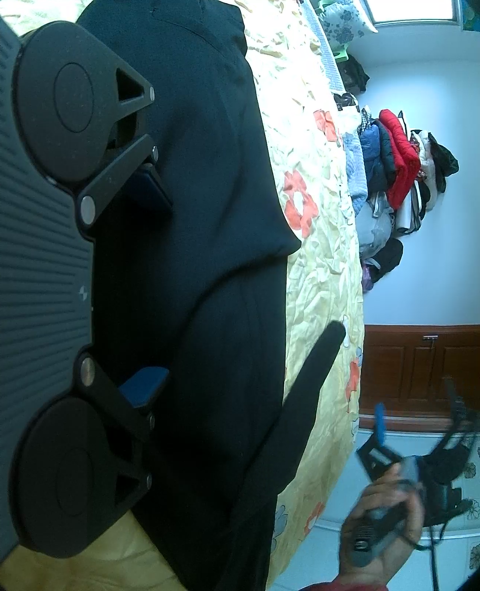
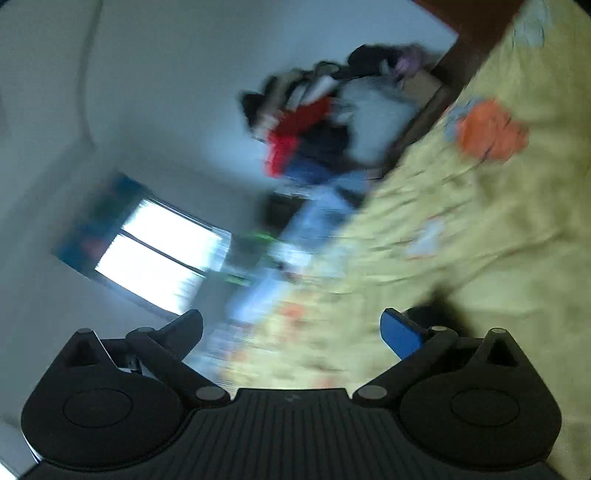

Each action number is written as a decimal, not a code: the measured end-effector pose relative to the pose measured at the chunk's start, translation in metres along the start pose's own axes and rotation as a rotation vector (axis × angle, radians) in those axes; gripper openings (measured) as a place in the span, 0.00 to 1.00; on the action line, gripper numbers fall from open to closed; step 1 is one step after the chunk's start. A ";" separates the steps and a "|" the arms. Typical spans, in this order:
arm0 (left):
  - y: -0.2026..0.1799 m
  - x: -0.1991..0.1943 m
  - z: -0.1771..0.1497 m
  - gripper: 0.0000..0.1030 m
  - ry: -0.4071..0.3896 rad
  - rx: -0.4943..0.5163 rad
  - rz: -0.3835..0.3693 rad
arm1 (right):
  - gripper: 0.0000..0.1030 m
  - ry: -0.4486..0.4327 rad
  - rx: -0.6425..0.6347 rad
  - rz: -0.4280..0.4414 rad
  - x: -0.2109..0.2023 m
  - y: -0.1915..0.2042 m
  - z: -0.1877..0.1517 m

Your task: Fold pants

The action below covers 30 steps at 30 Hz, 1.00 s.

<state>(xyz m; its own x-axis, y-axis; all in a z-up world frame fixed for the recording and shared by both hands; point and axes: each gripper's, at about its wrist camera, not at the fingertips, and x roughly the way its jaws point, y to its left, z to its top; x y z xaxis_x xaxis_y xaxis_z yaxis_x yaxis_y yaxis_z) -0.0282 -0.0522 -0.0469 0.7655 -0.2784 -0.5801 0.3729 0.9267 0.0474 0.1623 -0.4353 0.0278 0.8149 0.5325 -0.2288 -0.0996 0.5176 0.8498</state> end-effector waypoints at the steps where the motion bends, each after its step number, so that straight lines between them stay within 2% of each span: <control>1: 0.000 0.000 0.000 0.92 0.000 0.000 0.000 | 1.00 0.006 -0.050 -0.094 0.000 0.002 -0.003; 2: 0.000 0.000 0.000 0.92 0.000 0.000 0.000 | 1.00 0.019 -0.065 -0.152 0.001 0.000 -0.006; 3: 0.000 0.000 0.000 0.92 0.000 0.000 0.000 | 1.00 0.037 -0.058 -0.174 0.001 -0.006 -0.010; 6: 0.000 0.000 0.000 0.92 0.000 0.001 0.000 | 1.00 0.091 0.009 -0.081 0.002 -0.022 -0.022; 8: 0.000 0.000 0.000 0.92 0.000 0.000 0.000 | 1.00 0.140 0.002 -0.063 0.014 -0.019 -0.027; 12: 0.000 0.000 0.000 0.92 0.000 0.001 0.000 | 1.00 0.230 -0.115 -0.157 0.045 -0.011 -0.032; 14: 0.000 0.000 0.000 0.92 0.001 0.000 -0.001 | 1.00 0.252 -0.114 -0.193 0.054 -0.014 -0.033; 16: 0.001 0.000 0.000 0.93 0.001 0.000 -0.002 | 1.00 0.317 -0.088 -0.221 0.066 -0.022 -0.041; 18: 0.001 0.000 0.000 0.93 0.001 0.001 -0.002 | 1.00 0.410 -0.099 -0.122 0.072 -0.018 -0.053; 20: 0.001 0.000 -0.001 0.93 0.001 0.001 -0.002 | 1.00 0.368 -0.111 0.028 0.066 -0.007 -0.056; 21: 0.001 0.000 0.000 0.93 0.001 0.001 -0.002 | 1.00 0.330 -0.109 0.077 0.062 -0.004 -0.052; 22: 0.001 0.000 0.000 0.93 0.002 0.002 -0.002 | 1.00 0.295 -0.116 0.090 0.060 -0.003 -0.048; 23: 0.001 0.000 0.000 0.93 0.002 0.001 -0.003 | 1.00 0.277 -0.135 0.046 0.060 -0.002 -0.044; 25: 0.000 0.000 0.000 0.93 0.002 0.002 -0.003 | 1.00 0.308 -0.157 -0.095 0.068 -0.007 -0.041; 26: 0.000 0.000 0.000 0.93 0.002 0.002 -0.003 | 1.00 0.332 -0.153 -0.136 0.073 -0.012 -0.041; 28: 0.000 0.001 0.000 0.93 0.002 0.001 -0.003 | 1.00 0.360 -0.133 -0.157 0.080 -0.023 -0.044; 30: 0.000 0.000 0.000 0.93 0.003 0.002 -0.003 | 1.00 0.350 -0.133 -0.165 0.081 -0.028 -0.045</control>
<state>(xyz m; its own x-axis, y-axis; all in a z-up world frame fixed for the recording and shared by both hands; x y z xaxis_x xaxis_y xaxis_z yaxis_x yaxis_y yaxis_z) -0.0278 -0.0518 -0.0474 0.7630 -0.2808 -0.5822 0.3765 0.9252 0.0471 0.2054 -0.3767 -0.0354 0.5851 0.6190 -0.5239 -0.0757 0.6849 0.7247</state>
